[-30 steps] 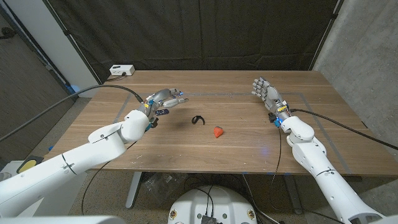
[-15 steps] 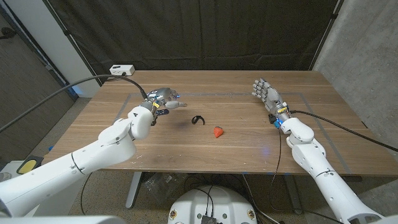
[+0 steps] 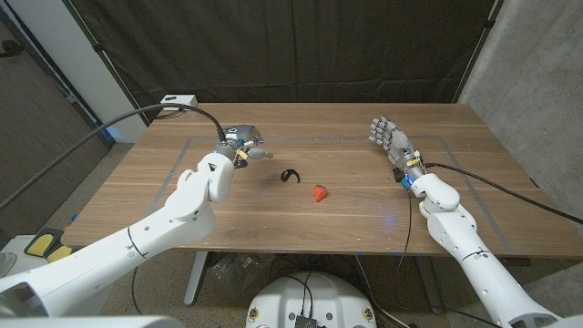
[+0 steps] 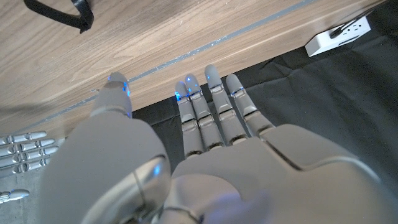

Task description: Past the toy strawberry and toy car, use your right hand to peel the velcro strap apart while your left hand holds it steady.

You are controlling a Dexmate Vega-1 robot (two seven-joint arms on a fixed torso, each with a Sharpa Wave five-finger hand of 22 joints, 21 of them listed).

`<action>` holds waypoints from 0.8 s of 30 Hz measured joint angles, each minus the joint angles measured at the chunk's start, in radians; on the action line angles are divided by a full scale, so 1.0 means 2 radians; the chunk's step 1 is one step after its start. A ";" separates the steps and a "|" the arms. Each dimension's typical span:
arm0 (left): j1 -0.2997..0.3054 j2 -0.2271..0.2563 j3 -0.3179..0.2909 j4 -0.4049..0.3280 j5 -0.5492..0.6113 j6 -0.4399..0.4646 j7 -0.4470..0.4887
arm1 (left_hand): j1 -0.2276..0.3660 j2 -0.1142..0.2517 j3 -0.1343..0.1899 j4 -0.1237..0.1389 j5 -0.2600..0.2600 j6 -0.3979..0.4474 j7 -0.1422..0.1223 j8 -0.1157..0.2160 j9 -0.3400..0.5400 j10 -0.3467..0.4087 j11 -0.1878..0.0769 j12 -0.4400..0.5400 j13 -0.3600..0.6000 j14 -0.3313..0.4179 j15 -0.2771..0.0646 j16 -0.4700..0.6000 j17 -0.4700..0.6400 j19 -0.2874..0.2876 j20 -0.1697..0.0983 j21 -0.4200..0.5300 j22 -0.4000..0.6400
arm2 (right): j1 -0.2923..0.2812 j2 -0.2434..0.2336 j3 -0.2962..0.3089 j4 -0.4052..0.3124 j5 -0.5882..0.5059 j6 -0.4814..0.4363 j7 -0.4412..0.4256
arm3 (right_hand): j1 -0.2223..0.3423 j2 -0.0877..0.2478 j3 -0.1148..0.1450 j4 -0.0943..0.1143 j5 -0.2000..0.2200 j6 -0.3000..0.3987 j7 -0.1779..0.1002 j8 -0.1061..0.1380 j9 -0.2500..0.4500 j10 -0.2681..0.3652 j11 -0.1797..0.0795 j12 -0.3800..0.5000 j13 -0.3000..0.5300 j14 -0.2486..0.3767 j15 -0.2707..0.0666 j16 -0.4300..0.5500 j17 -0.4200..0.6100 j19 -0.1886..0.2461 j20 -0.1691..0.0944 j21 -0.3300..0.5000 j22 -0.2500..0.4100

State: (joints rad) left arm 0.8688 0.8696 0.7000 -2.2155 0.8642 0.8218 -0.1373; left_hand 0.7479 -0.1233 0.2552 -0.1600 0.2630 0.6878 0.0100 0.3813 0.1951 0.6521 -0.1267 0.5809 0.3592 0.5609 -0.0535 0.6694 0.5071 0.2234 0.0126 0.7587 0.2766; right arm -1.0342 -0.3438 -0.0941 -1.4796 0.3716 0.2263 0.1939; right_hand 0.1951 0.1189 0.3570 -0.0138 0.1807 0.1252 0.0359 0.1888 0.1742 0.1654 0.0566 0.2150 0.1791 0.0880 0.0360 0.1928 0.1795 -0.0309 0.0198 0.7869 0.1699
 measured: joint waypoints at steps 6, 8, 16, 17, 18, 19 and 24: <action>-0.006 -0.025 0.005 0.011 0.076 -0.015 -0.062 | 0.010 0.001 -0.008 0.004 0.000 -0.009 -0.006 -0.013 0.000 -0.012 -0.001 0.004 0.009 -0.015 0.002 0.006 0.016 -0.002 0.002 0.004 0.005 | 0.001 0.002 0.001 0.007 0.002 0.005 0.002 | 0.000 0.000 -0.003 -0.003 0.000 0.000 0.000 0.000 0.000 0.003 -0.003 0.000 0.000 0.000 0.000 0.000 0.000 0.003 -0.003 -0.003 0.000; -0.008 -0.038 0.005 0.016 0.113 -0.026 -0.095 | 0.010 0.001 -0.011 0.007 0.001 -0.012 -0.007 -0.016 0.000 -0.018 -0.002 0.004 0.011 -0.017 0.001 0.006 0.019 -0.003 0.003 0.004 0.005 | 0.001 0.002 0.002 0.009 0.002 0.008 0.003 | 0.000 0.000 -0.003 -0.003 0.000 0.000 0.000 0.000 0.000 0.003 -0.003 0.000 0.000 0.000 0.000 0.000 0.000 0.003 -0.003 -0.003 0.000; -0.003 -0.079 -0.013 0.029 0.203 -0.072 -0.173 | 0.012 0.003 -0.013 0.009 0.004 -0.015 -0.004 -0.023 0.000 -0.022 0.000 0.004 0.014 -0.020 0.004 0.006 0.019 -0.006 0.005 0.008 0.005 | 0.006 0.006 0.003 0.024 0.006 0.019 0.009 | 0.000 0.000 -0.003 -0.003 0.000 0.000 0.000 0.000 0.000 0.005 -0.001 0.000 0.000 0.001 0.001 0.000 0.000 0.005 -0.001 -0.005 0.000; -0.001 -0.087 -0.017 0.031 0.217 -0.080 -0.183 | 0.012 0.003 -0.013 0.009 0.005 -0.015 -0.004 -0.023 0.000 -0.022 0.000 0.005 0.014 -0.020 0.004 0.006 0.019 -0.006 0.005 0.008 0.005 | 0.007 0.006 0.003 0.026 0.007 0.020 0.010 | 0.000 0.000 -0.003 -0.003 0.000 0.000 0.000 0.000 0.000 0.005 -0.001 0.000 0.000 0.002 0.002 0.000 0.000 0.005 -0.001 -0.005 0.000; 0.001 -0.093 -0.020 0.033 0.233 -0.090 -0.195 | 0.012 0.003 -0.013 0.009 0.005 -0.015 -0.004 -0.023 0.000 -0.022 0.000 0.007 0.015 -0.020 0.004 0.006 0.019 -0.006 0.005 0.008 0.005 | 0.007 0.006 0.004 0.028 0.007 0.021 0.011 | 0.000 0.000 -0.003 -0.003 0.000 0.000 0.000 0.000 0.000 0.005 -0.001 0.000 0.000 0.002 0.002 0.000 0.000 0.005 -0.001 -0.006 0.000; 0.002 -0.100 -0.024 0.035 0.237 -0.093 -0.199 | 0.013 0.004 -0.013 0.009 0.005 -0.015 -0.004 -0.023 0.000 -0.022 0.000 0.008 0.016 -0.020 0.004 0.006 0.019 -0.006 0.005 0.008 0.005 | 0.008 0.006 0.004 0.029 0.008 0.023 0.012 | 0.000 0.000 -0.003 -0.003 0.000 0.000 0.000 0.000 0.000 0.005 -0.001 0.000 0.000 0.002 0.002 0.000 -0.001 0.005 -0.001 -0.006 0.000; 0.011 -0.133 -0.041 0.043 0.291 -0.133 -0.239 | 0.013 0.004 -0.018 0.014 0.005 -0.009 -0.005 -0.023 0.000 -0.022 0.000 0.012 0.019 -0.020 0.003 0.010 0.023 -0.006 0.005 0.011 0.005 | 0.013 0.008 0.005 0.040 0.010 0.028 0.017 | 0.000 0.000 -0.003 -0.003 0.000 0.000 0.000 0.000 0.000 0.005 -0.001 0.000 0.000 0.005 0.000 0.000 -0.001 0.005 -0.001 -0.006 0.000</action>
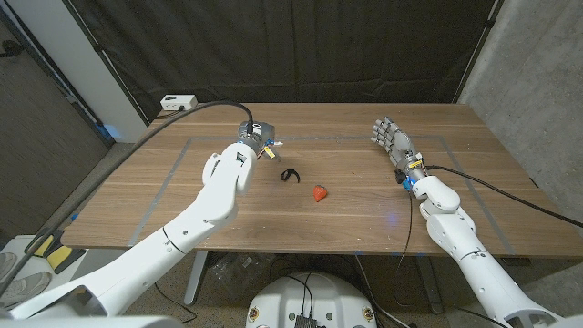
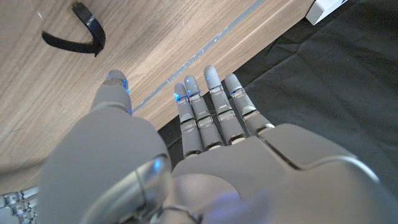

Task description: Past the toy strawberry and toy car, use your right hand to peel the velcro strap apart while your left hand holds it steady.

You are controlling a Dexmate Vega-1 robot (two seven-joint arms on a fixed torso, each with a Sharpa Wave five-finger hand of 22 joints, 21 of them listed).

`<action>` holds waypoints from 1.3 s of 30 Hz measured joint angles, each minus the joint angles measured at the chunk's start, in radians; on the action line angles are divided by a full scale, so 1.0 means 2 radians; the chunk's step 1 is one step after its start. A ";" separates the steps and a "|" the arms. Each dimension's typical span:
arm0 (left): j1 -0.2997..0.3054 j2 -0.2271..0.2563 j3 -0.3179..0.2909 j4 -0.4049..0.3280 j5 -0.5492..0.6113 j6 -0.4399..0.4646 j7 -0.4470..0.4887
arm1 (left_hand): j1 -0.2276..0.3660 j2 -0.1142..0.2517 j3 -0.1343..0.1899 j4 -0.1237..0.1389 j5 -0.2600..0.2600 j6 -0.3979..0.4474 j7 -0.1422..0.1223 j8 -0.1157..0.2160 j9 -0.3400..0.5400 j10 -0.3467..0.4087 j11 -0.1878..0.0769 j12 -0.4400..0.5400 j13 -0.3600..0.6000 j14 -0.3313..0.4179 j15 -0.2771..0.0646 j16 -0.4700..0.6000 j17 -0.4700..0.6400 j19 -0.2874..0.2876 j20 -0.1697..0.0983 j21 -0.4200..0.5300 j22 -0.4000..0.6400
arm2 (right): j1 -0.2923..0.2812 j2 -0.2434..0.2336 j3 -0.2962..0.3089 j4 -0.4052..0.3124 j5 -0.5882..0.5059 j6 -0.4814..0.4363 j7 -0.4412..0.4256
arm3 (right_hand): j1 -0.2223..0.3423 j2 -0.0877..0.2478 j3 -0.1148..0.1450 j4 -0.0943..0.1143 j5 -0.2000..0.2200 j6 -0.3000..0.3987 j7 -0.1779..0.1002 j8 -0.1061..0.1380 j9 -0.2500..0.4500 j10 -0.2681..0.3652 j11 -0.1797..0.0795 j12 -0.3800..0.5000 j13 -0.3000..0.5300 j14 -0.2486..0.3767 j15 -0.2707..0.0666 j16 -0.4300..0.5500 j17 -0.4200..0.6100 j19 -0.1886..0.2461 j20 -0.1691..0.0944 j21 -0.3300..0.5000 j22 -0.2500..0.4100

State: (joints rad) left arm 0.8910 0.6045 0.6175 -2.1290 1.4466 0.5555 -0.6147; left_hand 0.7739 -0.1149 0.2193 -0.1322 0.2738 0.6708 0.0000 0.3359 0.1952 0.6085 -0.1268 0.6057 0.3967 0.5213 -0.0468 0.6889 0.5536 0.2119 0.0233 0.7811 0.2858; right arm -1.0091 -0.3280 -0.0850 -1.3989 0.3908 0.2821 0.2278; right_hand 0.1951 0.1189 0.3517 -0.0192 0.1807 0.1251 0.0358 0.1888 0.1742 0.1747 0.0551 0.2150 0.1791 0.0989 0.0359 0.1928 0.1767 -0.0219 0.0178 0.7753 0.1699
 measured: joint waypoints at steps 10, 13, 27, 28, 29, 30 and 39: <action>0.013 -0.062 -0.023 0.019 0.100 -0.068 -0.059 | 0.005 0.005 -0.012 0.003 0.002 0.044 0.009 0.000 0.000 0.032 0.004 0.026 0.009 0.031 -0.003 0.021 0.011 0.014 -0.001 0.014 0.000 | 0.008 0.001 0.001 0.017 0.004 0.006 0.010 | 0.000 0.000 0.000 0.000 0.000 0.001 0.001 0.000 0.000 0.002 0.002 0.000 0.000 0.000 0.000 0.000 0.000 0.000 0.000 0.000 0.000; 0.016 -0.080 -0.029 0.026 0.126 -0.085 -0.070 | 0.005 0.005 -0.013 0.005 0.002 0.056 0.012 0.000 -0.001 0.043 0.005 0.032 0.012 0.044 -0.005 0.021 0.010 0.021 -0.001 0.019 0.000 | 0.009 0.001 0.002 0.021 0.005 0.008 0.013 | 0.000 0.000 0.000 0.000 0.000 0.002 0.002 0.000 0.000 0.002 0.001 0.000 0.000 0.000 0.000 0.000 0.000 0.000 0.000 -0.003 0.000; 0.028 -0.148 -0.048 0.059 0.215 -0.147 -0.096 | 0.010 0.010 -0.015 0.007 0.006 0.077 0.010 -0.004 -0.002 0.058 0.000 0.040 0.010 0.063 -0.007 0.024 0.006 0.033 -0.004 0.029 -0.001 | 0.017 0.003 0.007 0.042 0.010 0.014 0.029 | 0.000 0.000 0.000 0.000 0.000 0.004 0.000 0.000 0.000 0.006 0.002 0.000 0.000 0.003 0.003 0.000 0.000 0.000 0.000 -0.005 0.000; 0.028 -0.151 -0.049 0.061 0.220 -0.151 -0.096 | 0.011 0.011 -0.015 0.007 0.006 0.078 0.010 -0.004 -0.002 0.058 0.000 0.040 0.010 0.065 -0.007 0.023 0.006 0.035 -0.006 0.029 -0.001 | 0.018 0.003 0.007 0.044 0.011 0.014 0.030 | 0.000 0.000 0.000 0.000 0.000 0.004 0.000 0.000 0.000 0.006 0.002 0.000 0.000 0.003 0.003 0.000 0.000 0.000 0.000 -0.005 0.000; 0.029 -0.156 -0.050 0.064 0.224 -0.154 -0.097 | 0.012 0.012 -0.015 0.007 0.006 0.078 0.010 -0.005 -0.002 0.059 -0.001 0.040 0.009 0.068 -0.008 0.023 0.004 0.038 -0.005 0.030 -0.001 | 0.019 0.003 0.007 0.045 0.011 0.015 0.031 | 0.000 0.000 0.000 0.000 0.000 0.004 0.000 0.000 0.000 0.006 0.002 0.000 0.000 0.003 0.003 0.000 0.000 0.000 0.000 -0.005 0.000; 0.029 -0.157 -0.051 0.065 0.226 -0.156 -0.097 | 0.012 0.012 -0.015 0.007 0.006 0.078 0.011 -0.007 -0.002 0.060 -0.002 0.040 0.008 0.070 -0.007 0.023 0.003 0.040 -0.006 0.033 -0.001 | 0.019 0.003 0.008 0.046 0.011 0.015 0.032 | 0.000 0.000 0.000 0.000 0.000 0.005 0.001 0.000 0.000 0.006 0.002 0.000 0.000 0.003 0.003 0.000 0.000 0.000 0.000 -0.006 0.000; 0.034 -0.181 -0.054 0.086 0.248 -0.171 -0.097 | 0.017 0.017 -0.017 0.009 0.006 0.092 0.010 -0.012 -0.002 0.073 -0.003 0.045 0.003 0.087 -0.010 0.021 -0.002 0.050 -0.010 0.040 -0.004 | 0.025 0.004 0.011 0.060 0.014 0.020 0.041 | 0.000 0.000 -0.002 0.002 0.000 0.005 0.001 0.000 0.000 0.008 0.001 0.000 0.000 0.003 0.003 0.000 0.000 0.003 0.004 -0.009 0.000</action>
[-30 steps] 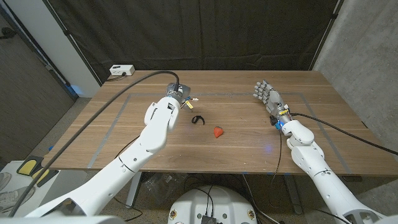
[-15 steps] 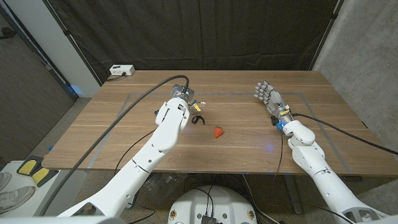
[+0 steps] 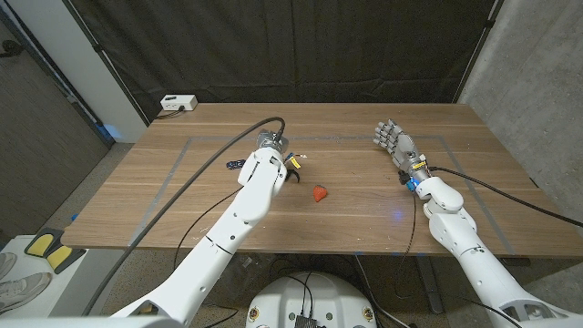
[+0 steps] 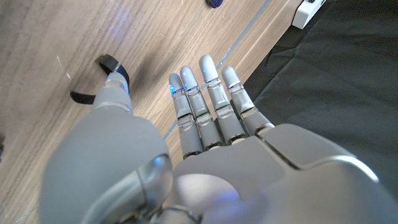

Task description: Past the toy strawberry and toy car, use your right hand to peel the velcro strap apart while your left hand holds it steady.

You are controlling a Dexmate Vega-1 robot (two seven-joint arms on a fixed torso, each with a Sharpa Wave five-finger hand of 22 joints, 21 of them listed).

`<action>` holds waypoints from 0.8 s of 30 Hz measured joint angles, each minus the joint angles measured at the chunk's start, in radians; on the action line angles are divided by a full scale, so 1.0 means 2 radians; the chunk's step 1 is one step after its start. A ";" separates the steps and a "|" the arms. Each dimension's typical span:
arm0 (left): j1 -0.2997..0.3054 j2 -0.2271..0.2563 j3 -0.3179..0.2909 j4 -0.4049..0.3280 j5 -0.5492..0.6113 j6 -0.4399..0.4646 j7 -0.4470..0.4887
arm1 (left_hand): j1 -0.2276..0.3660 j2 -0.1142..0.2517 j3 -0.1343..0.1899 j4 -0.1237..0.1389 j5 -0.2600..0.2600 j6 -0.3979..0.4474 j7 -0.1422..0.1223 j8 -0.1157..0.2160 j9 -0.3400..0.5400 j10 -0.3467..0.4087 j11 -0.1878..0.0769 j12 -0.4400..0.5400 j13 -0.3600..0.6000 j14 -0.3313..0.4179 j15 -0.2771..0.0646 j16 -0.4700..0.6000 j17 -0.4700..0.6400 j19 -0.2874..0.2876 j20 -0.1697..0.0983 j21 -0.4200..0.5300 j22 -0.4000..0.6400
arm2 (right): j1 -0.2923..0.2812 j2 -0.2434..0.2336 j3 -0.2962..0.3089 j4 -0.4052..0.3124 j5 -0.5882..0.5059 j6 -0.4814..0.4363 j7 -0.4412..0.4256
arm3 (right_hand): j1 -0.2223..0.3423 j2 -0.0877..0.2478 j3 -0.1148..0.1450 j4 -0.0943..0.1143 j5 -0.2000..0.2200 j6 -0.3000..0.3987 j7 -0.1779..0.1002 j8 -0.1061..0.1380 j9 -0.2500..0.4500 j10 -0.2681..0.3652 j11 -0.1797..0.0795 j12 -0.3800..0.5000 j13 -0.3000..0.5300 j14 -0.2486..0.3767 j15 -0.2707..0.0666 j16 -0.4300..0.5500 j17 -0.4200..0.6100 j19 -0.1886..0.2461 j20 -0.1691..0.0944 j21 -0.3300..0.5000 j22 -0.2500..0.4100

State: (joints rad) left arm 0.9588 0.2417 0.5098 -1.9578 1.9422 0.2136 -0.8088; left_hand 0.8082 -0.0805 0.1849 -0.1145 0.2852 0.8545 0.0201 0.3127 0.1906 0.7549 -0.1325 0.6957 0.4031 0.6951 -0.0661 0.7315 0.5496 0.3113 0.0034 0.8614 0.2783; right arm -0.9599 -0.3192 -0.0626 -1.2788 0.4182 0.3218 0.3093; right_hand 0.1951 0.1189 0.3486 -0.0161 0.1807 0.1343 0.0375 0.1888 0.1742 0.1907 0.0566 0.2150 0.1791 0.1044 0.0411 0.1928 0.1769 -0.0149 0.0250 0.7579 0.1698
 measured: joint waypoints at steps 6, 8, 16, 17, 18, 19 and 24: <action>0.001 -0.009 0.000 0.012 0.009 -0.004 0.004 | 0.000 0.000 0.000 0.000 0.000 0.013 -0.002 0.000 0.000 0.011 -0.002 0.002 -0.004 0.011 -0.002 -0.004 -0.004 0.005 -0.005 0.004 0.000 | 0.004 0.000 0.002 0.008 0.001 0.002 0.005 | 0.000 0.000 -0.001 0.001 0.000 0.002 -0.002 0.000 0.000 0.000 0.000 0.000 0.000 0.001 -0.001 0.000 0.000 0.003 -0.003 0.000 0.000; 0.002 -0.013 0.001 0.017 0.012 -0.004 0.008 | 0.000 0.000 -0.001 0.001 0.000 0.019 -0.003 0.000 0.000 0.017 -0.002 0.006 -0.006 0.014 -0.002 -0.004 -0.004 0.009 -0.005 0.006 -0.001 | 0.005 0.001 0.002 0.010 0.001 0.002 0.007 | 0.000 0.000 -0.001 0.001 0.000 0.002 -0.002 0.000 0.000 0.000 0.000 0.000 0.000 0.002 -0.002 0.000 0.000 0.003 -0.003 -0.001 0.000; 0.003 -0.024 0.004 0.035 0.019 0.002 0.025 | -0.003 0.011 -0.001 0.007 0.000 0.030 -0.004 -0.003 0.000 0.028 -0.003 0.010 -0.009 0.026 -0.005 -0.008 -0.008 0.017 -0.010 0.013 -0.002 | 0.012 0.002 0.005 0.023 0.002 0.004 0.014 | 0.000 0.000 -0.001 0.001 0.000 0.002 -0.002 0.000 0.000 0.000 0.000 0.000 0.000 0.002 -0.002 0.000 0.000 0.003 -0.003 -0.002 0.000; 0.003 -0.025 0.004 0.038 0.020 0.003 0.026 | -0.006 0.014 0.000 0.008 0.000 0.030 -0.004 -0.003 0.000 0.029 -0.003 0.010 -0.009 0.028 -0.006 -0.008 -0.008 0.017 -0.010 0.014 -0.004 | 0.013 0.002 0.005 0.025 0.002 0.004 0.015 | 0.000 0.000 -0.001 0.001 0.000 0.002 -0.002 0.000 0.000 0.000 0.000 0.000 0.000 0.002 -0.002 0.000 0.000 0.003 -0.003 -0.002 0.000; 0.002 -0.026 0.004 0.039 0.021 0.004 0.027 | -0.006 0.014 0.000 0.008 0.000 0.032 -0.005 -0.005 0.000 0.029 -0.003 0.010 -0.009 0.028 -0.006 -0.008 -0.008 0.017 -0.010 0.014 -0.005 | 0.014 0.002 0.005 0.025 0.002 0.004 0.015 | 0.000 0.000 -0.001 0.001 0.000 0.002 -0.002 0.000 0.000 0.000 0.000 0.000 0.000 0.002 -0.002 0.000 0.000 0.003 -0.003 -0.004 0.000; 0.001 -0.028 0.005 0.043 0.022 0.005 0.029 | -0.006 0.014 0.000 0.008 0.000 0.035 -0.004 -0.005 0.000 0.030 -0.003 0.010 -0.009 0.028 -0.006 -0.008 -0.008 0.017 -0.010 0.014 -0.005 | 0.015 0.002 0.005 0.027 0.002 0.005 0.017 | 0.000 0.000 -0.001 0.001 0.000 0.002 -0.002 0.000 0.000 0.000 0.000 0.000 0.000 0.002 -0.002 0.000 0.000 0.003 -0.003 -0.004 0.000; -0.003 -0.032 0.009 0.055 0.027 0.010 0.033 | -0.004 0.016 0.000 0.008 0.000 0.035 -0.004 -0.007 0.000 0.031 -0.003 0.010 -0.009 0.029 -0.008 -0.012 -0.011 0.017 -0.010 0.014 -0.005 | 0.020 0.004 0.007 0.037 0.002 0.006 0.020 | 0.000 0.000 -0.001 0.001 0.000 0.002 -0.002 0.000 0.000 0.000 0.000 0.000 0.000 0.002 -0.002 0.000 0.000 0.003 -0.003 -0.004 0.000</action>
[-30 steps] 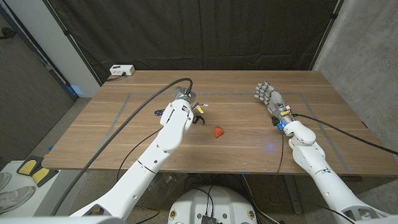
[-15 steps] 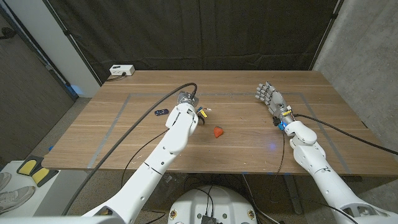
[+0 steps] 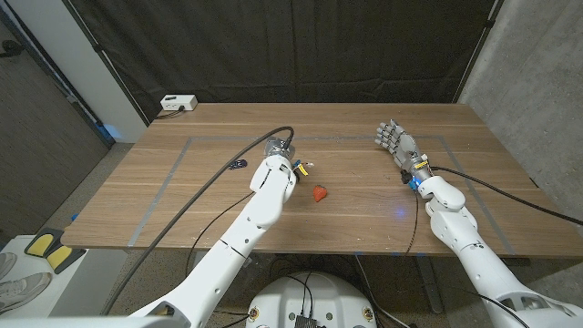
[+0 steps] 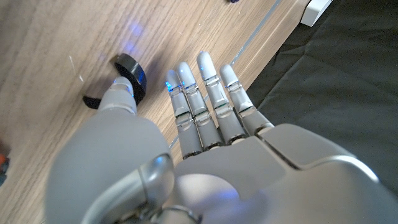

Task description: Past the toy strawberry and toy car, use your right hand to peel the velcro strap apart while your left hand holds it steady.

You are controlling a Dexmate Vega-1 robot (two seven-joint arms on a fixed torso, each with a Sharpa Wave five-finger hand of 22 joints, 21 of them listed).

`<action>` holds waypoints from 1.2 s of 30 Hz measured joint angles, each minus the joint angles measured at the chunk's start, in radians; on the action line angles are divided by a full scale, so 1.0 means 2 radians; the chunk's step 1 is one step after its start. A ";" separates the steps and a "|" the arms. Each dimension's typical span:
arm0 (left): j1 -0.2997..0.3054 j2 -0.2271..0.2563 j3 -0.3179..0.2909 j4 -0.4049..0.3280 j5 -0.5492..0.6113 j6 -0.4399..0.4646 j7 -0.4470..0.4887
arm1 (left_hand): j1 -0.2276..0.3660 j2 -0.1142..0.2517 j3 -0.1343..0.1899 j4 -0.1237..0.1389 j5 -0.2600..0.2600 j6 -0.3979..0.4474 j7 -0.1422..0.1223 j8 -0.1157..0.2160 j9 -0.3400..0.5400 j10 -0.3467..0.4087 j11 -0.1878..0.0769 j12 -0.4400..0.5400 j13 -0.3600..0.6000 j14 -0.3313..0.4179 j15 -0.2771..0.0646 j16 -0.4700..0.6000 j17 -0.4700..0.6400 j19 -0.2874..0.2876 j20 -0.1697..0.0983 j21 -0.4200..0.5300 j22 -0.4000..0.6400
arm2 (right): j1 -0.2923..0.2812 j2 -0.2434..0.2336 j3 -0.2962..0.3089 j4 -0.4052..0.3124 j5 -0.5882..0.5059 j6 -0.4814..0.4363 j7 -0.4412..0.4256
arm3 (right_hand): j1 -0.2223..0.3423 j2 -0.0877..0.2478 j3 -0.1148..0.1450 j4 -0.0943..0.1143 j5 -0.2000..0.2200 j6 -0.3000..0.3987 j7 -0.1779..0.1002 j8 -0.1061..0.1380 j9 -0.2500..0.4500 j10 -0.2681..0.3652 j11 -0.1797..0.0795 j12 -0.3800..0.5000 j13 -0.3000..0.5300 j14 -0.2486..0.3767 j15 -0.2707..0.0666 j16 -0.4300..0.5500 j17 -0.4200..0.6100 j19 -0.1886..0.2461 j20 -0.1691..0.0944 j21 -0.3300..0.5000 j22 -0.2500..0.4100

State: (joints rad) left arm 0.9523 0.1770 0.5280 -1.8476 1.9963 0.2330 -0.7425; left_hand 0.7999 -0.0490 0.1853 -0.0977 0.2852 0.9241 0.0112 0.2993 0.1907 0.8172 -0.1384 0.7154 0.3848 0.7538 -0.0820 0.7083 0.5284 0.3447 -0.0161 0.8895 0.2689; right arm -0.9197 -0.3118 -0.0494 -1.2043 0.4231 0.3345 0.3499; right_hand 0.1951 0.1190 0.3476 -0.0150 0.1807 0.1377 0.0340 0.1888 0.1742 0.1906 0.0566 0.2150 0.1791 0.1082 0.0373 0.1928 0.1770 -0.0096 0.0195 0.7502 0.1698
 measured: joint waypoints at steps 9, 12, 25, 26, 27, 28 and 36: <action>-0.013 -0.007 0.007 0.026 0.000 0.004 0.002 | 0.007 0.007 0.002 0.002 0.000 0.003 0.001 -0.004 0.000 0.002 0.000 0.000 -0.002 0.005 0.001 -0.005 -0.001 0.000 0.000 0.005 -0.002 | 0.008 0.002 0.002 0.015 0.000 0.002 0.005 | -0.003 -0.003 0.000 0.000 0.000 0.000 0.000 0.000 0.000 0.000 0.000 0.000 0.000 0.002 0.002 0.000 0.000 0.002 0.002 0.000 0.000; -0.018 -0.009 0.010 0.034 -0.002 0.004 0.002 | 0.011 0.011 0.005 -0.001 0.000 0.004 0.000 -0.004 0.000 0.003 0.000 0.000 -0.002 0.005 0.000 -0.005 -0.002 0.002 -0.002 0.005 -0.002 | 0.011 0.003 0.003 0.020 0.000 0.002 0.006 | -0.003 -0.003 0.000 0.000 0.000 0.001 0.001 0.000 0.000 0.000 0.000 0.000 0.000 0.002 0.002 0.000 0.000 0.002 0.002 0.000 0.000; -0.039 -0.010 0.020 0.059 -0.013 0.004 -0.015 | 0.040 0.013 0.013 -0.012 -0.006 0.051 0.001 -0.008 0.000 0.028 -0.002 0.017 0.004 0.025 -0.005 -0.007 -0.005 0.009 -0.005 0.016 -0.007 | 0.023 0.007 0.006 0.039 0.000 0.004 0.008 | -0.003 -0.003 0.000 0.000 0.000 0.002 0.002 0.000 0.000 0.000 0.000 0.000 0.000 0.002 0.002 0.000 0.000 0.004 0.000 -0.004 0.000; -0.042 -0.010 0.022 0.062 -0.015 0.003 -0.017 | 0.040 0.014 0.014 -0.013 -0.008 0.052 0.002 -0.008 0.000 0.030 -0.001 0.018 0.005 0.027 -0.007 -0.007 -0.005 0.010 -0.004 0.016 -0.007 | 0.024 0.008 0.007 0.041 -0.001 0.004 0.009 | -0.003 -0.003 0.000 0.000 0.000 0.002 0.002 0.000 0.000 0.000 0.000 0.000 0.000 0.002 0.002 0.000 0.000 0.004 0.000 -0.004 0.000; -0.045 -0.010 0.024 0.064 -0.017 0.003 -0.018 | 0.048 0.014 0.014 -0.013 -0.008 0.052 0.002 -0.008 0.000 0.030 -0.001 0.018 0.006 0.028 -0.008 -0.007 -0.005 0.010 -0.004 0.016 -0.007 | 0.025 0.008 0.007 0.042 -0.001 0.004 0.009 | -0.003 -0.003 0.000 0.000 0.000 0.002 0.002 0.000 0.000 0.000 0.000 0.000 0.000 0.002 0.002 0.000 0.000 0.005 -0.001 -0.004 0.000; -0.045 -0.010 0.024 0.064 -0.017 0.003 -0.018 | 0.051 0.017 0.016 -0.015 -0.008 0.055 0.001 -0.008 0.000 0.031 -0.001 0.018 0.006 0.030 -0.006 -0.007 -0.005 0.010 -0.004 0.016 -0.007 | 0.026 0.008 0.007 0.043 -0.001 0.004 0.009 | -0.003 -0.003 0.000 0.000 0.000 0.002 0.002 0.000 0.000 0.000 0.000 0.000 0.000 0.002 0.002 0.000 0.000 0.005 -0.001 -0.004 0.000; -0.055 -0.008 0.030 0.074 -0.025 0.003 -0.021 | 0.077 0.030 0.025 -0.024 -0.014 0.085 0.001 0.000 0.005 0.042 -0.005 0.027 0.012 0.040 -0.009 -0.006 0.002 0.015 -0.010 0.025 -0.009 | 0.030 0.009 0.009 0.050 -0.002 0.005 0.009 | -0.003 -0.003 0.000 0.000 0.000 0.002 0.002 0.000 0.003 0.000 0.000 0.000 0.000 0.002 0.002 0.000 0.000 0.005 -0.001 -0.007 0.000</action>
State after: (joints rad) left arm 0.8423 0.1620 0.5889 -1.7002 1.9472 0.2392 -0.7842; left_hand 0.9547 0.0101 0.2356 -0.1456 0.2564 1.0933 0.0136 0.2997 0.2014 0.9007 -0.1490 0.7694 0.4080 0.8340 -0.1006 0.6960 0.5327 0.3753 -0.0357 0.9403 0.2506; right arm -0.8603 -0.2937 -0.0314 -1.1052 0.4182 0.3437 0.3676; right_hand 0.1897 0.1136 0.3477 -0.0151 0.1807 0.1412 0.0376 0.1888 0.1796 0.1905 0.0566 0.2150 0.1791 0.1118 0.0409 0.1928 0.1770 -0.0006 0.0178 0.7353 0.1698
